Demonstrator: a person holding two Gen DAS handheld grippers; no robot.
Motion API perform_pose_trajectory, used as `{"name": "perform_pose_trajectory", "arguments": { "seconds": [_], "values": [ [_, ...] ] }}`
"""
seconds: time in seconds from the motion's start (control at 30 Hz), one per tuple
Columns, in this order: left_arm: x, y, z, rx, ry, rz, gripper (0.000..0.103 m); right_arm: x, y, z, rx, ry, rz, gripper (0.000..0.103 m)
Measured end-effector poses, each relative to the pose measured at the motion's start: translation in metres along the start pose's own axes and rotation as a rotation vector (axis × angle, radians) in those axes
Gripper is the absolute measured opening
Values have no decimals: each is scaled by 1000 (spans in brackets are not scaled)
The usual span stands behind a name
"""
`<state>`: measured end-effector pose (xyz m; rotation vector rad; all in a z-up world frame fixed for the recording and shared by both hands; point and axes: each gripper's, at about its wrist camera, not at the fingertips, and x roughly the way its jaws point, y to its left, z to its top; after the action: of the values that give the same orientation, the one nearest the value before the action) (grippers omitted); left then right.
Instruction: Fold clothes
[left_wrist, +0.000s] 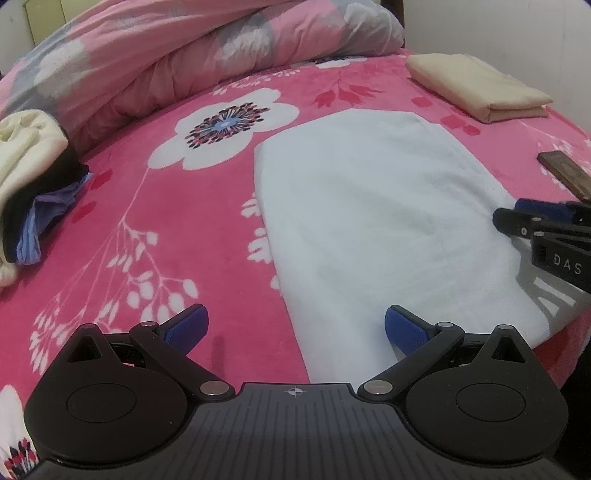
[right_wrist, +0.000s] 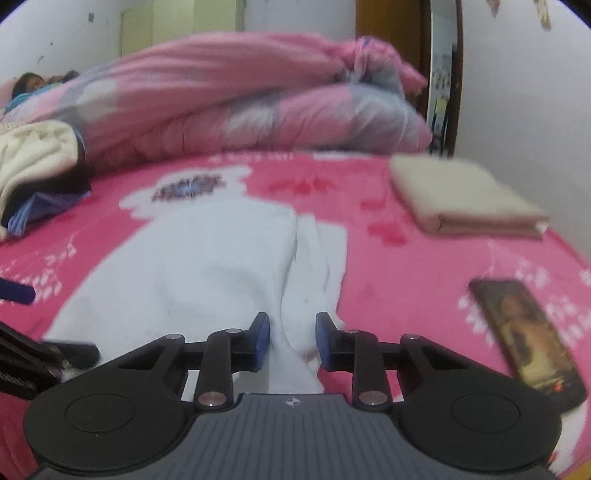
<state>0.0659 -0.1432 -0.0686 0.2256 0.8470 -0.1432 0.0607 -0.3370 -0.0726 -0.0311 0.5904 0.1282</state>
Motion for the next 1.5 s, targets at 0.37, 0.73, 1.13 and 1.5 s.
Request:
{"name": "perform_pose_trajectory", "arguments": {
  "seconds": [0.37,0.73,1.13,1.5],
  "values": [
    [2,-2,2,-4,18,12,103,-10,1,23,-5,-61,36,24],
    [2,-4,3,-3,31,15,103,32,-5,14,1,23,54,24],
    [3,-8,6,0,49,35,103,36,-14,1,46,-16,85,25],
    [1,-15,6,26,50,75,103,36,-16,-3,57,-35,96,25]
  ]
}}
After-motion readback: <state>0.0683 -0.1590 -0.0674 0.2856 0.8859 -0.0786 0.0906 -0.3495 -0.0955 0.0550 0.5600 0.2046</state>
